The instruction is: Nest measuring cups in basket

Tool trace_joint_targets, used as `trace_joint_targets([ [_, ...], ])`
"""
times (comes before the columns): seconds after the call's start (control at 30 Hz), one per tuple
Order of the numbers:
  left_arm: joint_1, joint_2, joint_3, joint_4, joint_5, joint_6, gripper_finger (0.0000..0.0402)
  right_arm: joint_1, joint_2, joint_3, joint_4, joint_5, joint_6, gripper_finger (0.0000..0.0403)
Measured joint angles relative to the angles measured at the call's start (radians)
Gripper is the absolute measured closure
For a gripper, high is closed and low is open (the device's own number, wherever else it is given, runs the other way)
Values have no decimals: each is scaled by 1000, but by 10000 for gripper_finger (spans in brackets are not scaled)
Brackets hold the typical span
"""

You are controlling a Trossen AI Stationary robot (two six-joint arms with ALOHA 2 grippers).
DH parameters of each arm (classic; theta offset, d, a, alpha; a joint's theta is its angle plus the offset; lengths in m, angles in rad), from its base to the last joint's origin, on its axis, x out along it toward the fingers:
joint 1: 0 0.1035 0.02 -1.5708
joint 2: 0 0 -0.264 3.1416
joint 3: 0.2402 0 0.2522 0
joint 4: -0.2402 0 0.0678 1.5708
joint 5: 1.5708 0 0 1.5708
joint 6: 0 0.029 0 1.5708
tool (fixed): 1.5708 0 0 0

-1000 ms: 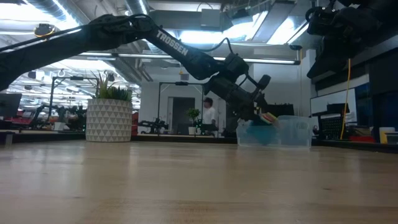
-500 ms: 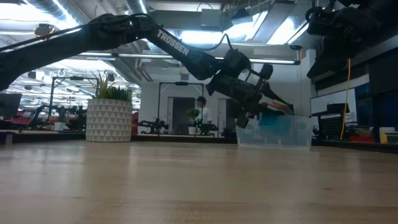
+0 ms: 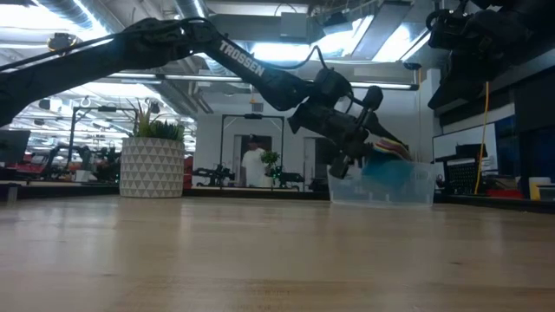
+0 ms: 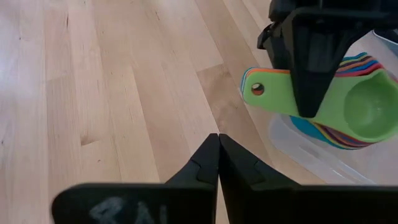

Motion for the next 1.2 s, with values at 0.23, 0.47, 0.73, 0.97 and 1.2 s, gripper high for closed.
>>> trace_joint_targets([
  [0.23,0,0,-1,-38,-23,0,318,0,0,0,0,0,0,391],
  [0.47,0,-2,-39,-30,-35,0,317,0,0,0,0,0,0,391],
  [0.73,2,-2,-40,-6,-39,3,316,0,0,0,0,0,0,391],
  [0.97,15,-1,-43,22,13,5,315,0,0,0,0,0,0,391],
  [1.2,21,-1,-43,23,25,6,315,0,0,0,0,0,0,391],
])
